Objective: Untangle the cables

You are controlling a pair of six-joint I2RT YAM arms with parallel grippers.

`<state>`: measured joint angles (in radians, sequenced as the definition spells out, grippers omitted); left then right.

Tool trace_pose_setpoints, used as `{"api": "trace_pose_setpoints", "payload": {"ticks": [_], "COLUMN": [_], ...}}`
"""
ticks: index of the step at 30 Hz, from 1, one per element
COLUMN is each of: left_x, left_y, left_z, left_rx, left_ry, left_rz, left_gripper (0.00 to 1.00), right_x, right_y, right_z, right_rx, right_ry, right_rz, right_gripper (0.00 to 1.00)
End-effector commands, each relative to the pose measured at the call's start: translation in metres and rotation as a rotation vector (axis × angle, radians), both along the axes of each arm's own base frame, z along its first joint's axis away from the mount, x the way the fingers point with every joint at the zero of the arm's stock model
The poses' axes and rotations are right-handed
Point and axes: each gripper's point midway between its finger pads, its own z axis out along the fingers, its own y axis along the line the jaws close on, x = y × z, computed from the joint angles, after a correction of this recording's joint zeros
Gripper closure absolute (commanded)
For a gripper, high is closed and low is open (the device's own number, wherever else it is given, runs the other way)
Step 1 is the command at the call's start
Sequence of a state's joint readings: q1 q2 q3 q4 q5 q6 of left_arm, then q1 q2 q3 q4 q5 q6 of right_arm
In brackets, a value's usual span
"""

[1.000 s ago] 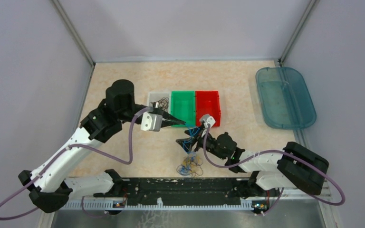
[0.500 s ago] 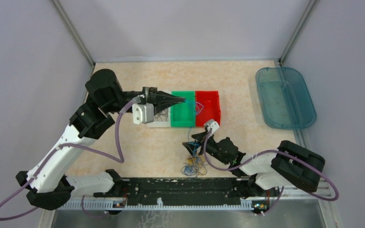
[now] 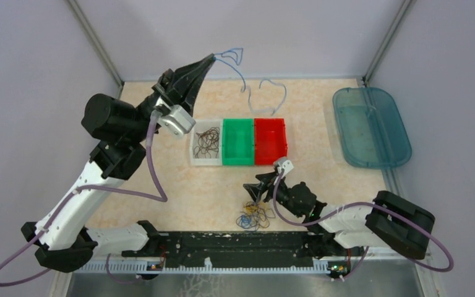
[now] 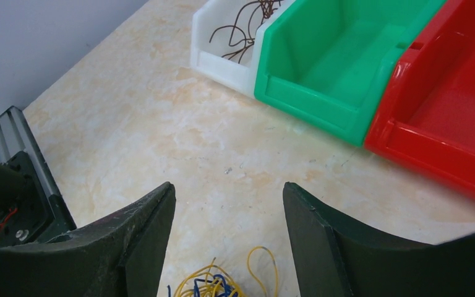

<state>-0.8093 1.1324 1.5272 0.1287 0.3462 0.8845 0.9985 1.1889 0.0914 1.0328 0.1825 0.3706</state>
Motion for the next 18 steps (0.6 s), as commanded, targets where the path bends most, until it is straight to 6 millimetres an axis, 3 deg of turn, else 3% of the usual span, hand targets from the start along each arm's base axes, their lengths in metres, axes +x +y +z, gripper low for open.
{"api": "trace_pose_setpoints", "payload": {"ticks": [1, 4, 11, 18], "left_x": [0.004, 0.007, 0.016, 0.037], "left_y": [0.042, 0.027, -0.003, -0.017], "left_z": [0.056, 0.040, -0.032, -0.143], "left_rx": [-0.230, -0.157, -0.033, 0.043], "left_ry": [-0.078, 0.011, 0.246, 0.501], "left_rz": [0.151, 0.093, -0.004, 0.023], "left_gripper": [1.00, 1.00, 1.00, 1.00], "right_x": [0.006, 0.007, 0.017, 0.029], "right_y": [-0.002, -0.004, -0.016, -0.029], "right_z": [0.025, 0.037, 0.079, 0.107], "right_rx": [0.056, 0.074, 0.104, 0.070], "right_ry": [-0.044, -0.061, -0.117, -0.139], "right_rz": [-0.031, -0.040, -0.118, -0.209], "right_gripper": [0.35, 0.35, 0.32, 0.32]}}
